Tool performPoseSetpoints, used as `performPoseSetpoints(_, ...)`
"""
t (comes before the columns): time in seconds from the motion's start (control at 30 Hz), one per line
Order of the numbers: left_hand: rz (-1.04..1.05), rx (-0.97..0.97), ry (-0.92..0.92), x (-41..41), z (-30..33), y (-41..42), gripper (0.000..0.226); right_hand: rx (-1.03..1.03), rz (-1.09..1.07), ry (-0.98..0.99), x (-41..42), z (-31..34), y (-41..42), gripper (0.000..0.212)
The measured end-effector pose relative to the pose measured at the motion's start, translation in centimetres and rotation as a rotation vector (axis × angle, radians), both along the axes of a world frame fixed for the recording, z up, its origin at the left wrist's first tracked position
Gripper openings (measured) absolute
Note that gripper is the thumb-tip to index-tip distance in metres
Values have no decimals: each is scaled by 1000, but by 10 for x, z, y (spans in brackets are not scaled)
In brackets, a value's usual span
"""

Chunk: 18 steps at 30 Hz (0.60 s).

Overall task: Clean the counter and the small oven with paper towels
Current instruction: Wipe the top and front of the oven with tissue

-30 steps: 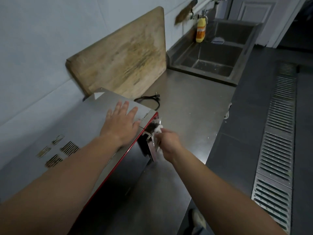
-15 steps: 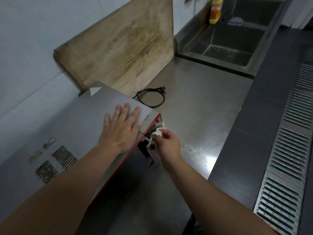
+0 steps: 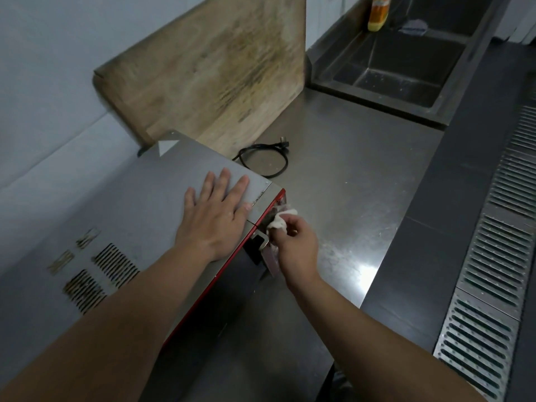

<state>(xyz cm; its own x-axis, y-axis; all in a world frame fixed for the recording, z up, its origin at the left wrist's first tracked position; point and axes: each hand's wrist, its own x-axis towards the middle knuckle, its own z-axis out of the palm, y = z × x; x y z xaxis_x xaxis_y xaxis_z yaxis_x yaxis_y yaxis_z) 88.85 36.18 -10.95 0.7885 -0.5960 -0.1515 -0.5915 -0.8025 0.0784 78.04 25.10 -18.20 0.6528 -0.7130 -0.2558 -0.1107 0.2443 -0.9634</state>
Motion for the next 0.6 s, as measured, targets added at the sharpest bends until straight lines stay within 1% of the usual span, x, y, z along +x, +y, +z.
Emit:
performPoseSetpoints(0.03,1,2,-1,0,1,0,58,-46,19,-42,1,5,0,11)
performPoseSetpoints(0.1,1,10,-2,-1,3,0,58,-128,65,-59,1,8,-1,16)
performPoseSetpoints(0.17,0,13,0,-2,4,-1,58,-218,103,-30,-2,1,-2,22)
performPoseSetpoints(0.23,-1,16,-2,-2,4,0,58,-259,112,7,-6,-9,-1,24)
performPoseSetpoints(0.4,-2,19,-3,-1,1,1,58,-188,128,99,-1,-37,-2,16)
performPoseSetpoints(0.53,-5,11,-5,-1,0,1,58,-88,192,247,-3,-57,-10,14)
performPoseSetpoints(0.6,-3,8,-10,-1,0,1,58,-59,202,291,-4,-64,-11,13)
